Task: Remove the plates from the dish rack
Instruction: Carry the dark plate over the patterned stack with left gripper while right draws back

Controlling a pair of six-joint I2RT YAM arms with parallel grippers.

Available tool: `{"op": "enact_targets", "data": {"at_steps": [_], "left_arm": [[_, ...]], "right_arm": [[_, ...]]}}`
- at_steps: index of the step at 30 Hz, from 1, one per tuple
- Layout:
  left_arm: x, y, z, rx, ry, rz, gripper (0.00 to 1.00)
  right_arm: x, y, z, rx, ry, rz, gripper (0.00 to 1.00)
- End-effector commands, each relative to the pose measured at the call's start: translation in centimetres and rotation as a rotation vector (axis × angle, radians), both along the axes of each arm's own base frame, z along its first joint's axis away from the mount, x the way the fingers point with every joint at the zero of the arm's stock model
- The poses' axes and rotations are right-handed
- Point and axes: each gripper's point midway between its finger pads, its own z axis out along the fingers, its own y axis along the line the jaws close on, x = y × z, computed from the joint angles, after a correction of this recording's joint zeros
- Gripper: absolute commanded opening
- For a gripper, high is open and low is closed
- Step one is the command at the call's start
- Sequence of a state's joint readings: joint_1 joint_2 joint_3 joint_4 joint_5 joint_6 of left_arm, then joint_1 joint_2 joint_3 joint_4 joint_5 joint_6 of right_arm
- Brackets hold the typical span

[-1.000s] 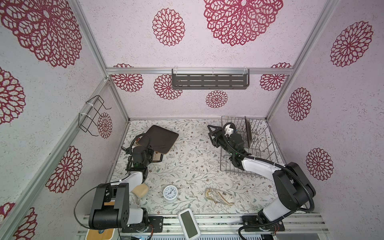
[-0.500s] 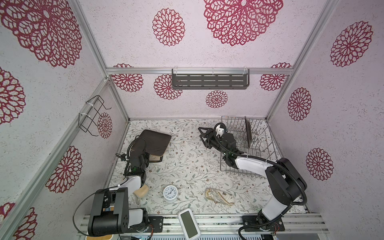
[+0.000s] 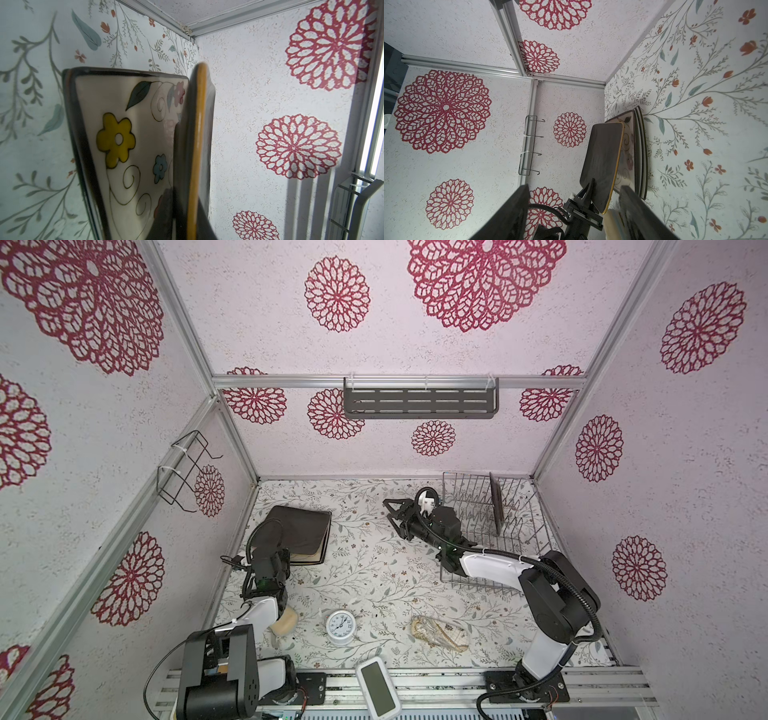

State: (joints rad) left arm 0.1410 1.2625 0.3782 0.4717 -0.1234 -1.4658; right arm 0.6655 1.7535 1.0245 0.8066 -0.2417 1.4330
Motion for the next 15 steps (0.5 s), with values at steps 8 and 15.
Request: {"op": "enact_targets", "data": {"at_steps": [8, 15], "left_arm": [[1.6, 1.2, 6.8, 0.003, -0.239, 0.019, 0.00], [1.8, 1.3, 6.4, -0.001, -0.230, 0.022, 0.00]], "right_arm": [[-0.3, 1.8, 2.6, 0.035, -0.070, 0.045, 0.71], [-0.4, 2.2, 2.8, 0.033, -0.072, 0.056, 0.71]]}}
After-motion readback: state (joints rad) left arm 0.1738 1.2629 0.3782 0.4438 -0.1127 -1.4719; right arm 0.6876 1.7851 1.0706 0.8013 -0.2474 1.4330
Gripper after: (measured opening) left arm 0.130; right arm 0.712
